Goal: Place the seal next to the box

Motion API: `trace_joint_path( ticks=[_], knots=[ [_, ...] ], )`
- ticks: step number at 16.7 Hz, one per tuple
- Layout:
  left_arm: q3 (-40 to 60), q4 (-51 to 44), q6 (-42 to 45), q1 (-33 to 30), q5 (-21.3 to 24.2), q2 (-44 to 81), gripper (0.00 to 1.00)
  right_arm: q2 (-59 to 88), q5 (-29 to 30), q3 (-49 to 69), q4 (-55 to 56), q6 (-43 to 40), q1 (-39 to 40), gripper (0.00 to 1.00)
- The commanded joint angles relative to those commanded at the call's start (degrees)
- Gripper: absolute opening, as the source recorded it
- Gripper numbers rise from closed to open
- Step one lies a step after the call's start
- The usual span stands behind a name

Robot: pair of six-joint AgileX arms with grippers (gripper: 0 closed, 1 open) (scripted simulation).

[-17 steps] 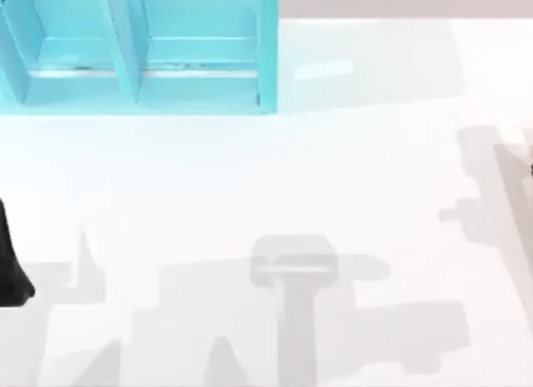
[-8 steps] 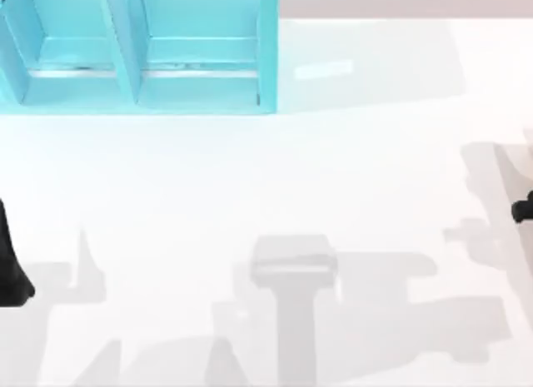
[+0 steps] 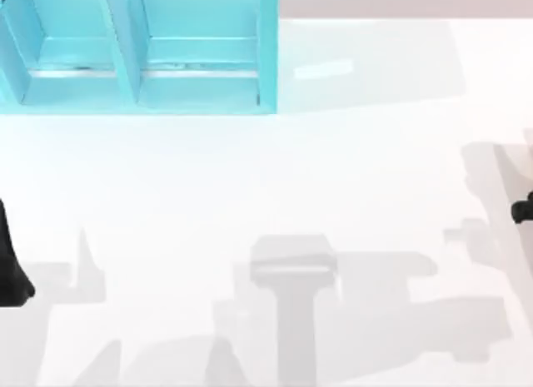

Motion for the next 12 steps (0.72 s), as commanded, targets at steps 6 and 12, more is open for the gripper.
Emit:
trace_joint_path(
  ticks=[6, 12],
  knots=[
    [0.00, 0.00, 0.00, 0.00, 0.00, 0.00, 1.00, 0.00, 0.00, 0.00, 0.00, 0.00, 0.00, 0.98],
    [0.00, 0.00, 0.00, 0.00, 0.00, 0.00, 1.00, 0.00, 0.00, 0.00, 0.00, 0.00, 0.00, 1.00]
  ],
)
